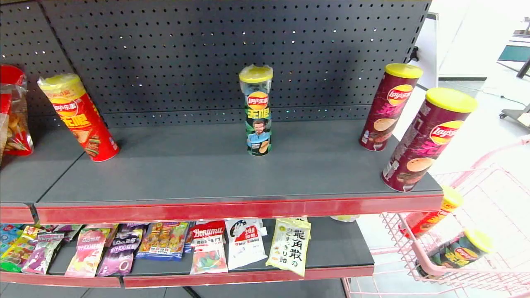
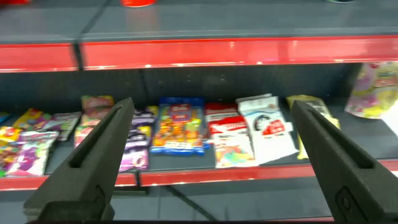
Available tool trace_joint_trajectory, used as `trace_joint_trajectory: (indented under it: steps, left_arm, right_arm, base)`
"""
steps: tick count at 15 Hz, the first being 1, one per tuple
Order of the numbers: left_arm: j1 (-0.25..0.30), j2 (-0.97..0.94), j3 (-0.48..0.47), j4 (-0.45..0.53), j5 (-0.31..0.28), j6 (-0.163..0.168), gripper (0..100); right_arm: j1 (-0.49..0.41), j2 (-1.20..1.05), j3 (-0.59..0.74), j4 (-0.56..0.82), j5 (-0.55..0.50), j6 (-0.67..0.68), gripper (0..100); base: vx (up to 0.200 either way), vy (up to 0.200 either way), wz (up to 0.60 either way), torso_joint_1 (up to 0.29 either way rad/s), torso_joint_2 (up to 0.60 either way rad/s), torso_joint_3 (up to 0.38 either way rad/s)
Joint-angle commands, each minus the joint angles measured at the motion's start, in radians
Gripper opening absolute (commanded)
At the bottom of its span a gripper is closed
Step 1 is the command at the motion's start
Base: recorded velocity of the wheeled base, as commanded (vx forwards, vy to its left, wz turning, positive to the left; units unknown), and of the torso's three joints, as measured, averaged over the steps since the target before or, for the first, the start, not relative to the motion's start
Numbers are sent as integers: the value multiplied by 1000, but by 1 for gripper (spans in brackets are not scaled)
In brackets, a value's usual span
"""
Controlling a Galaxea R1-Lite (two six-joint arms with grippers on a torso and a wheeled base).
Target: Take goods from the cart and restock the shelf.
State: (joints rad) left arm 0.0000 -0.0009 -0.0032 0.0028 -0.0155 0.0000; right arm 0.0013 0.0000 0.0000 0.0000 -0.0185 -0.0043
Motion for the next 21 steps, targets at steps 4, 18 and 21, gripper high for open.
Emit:
trace_joint_trajectory:
  steps: [4,18,21]
  left_arm:
    - [0,1,0,0,0,0,100]
    - [0,1,0,0,0,0,100]
    - [0,1,0,0,0,0,100]
  right_arm:
    - [0,0,0,0,0,0,100]
    - [0,0,0,0,-1,1,100]
    - [0,0,0,0,-1,0,100]
  base:
    - [0,-200,0,5,2,5]
    - [0,-57,-386,1,2,2]
    - [0,0,-400,2,2,5]
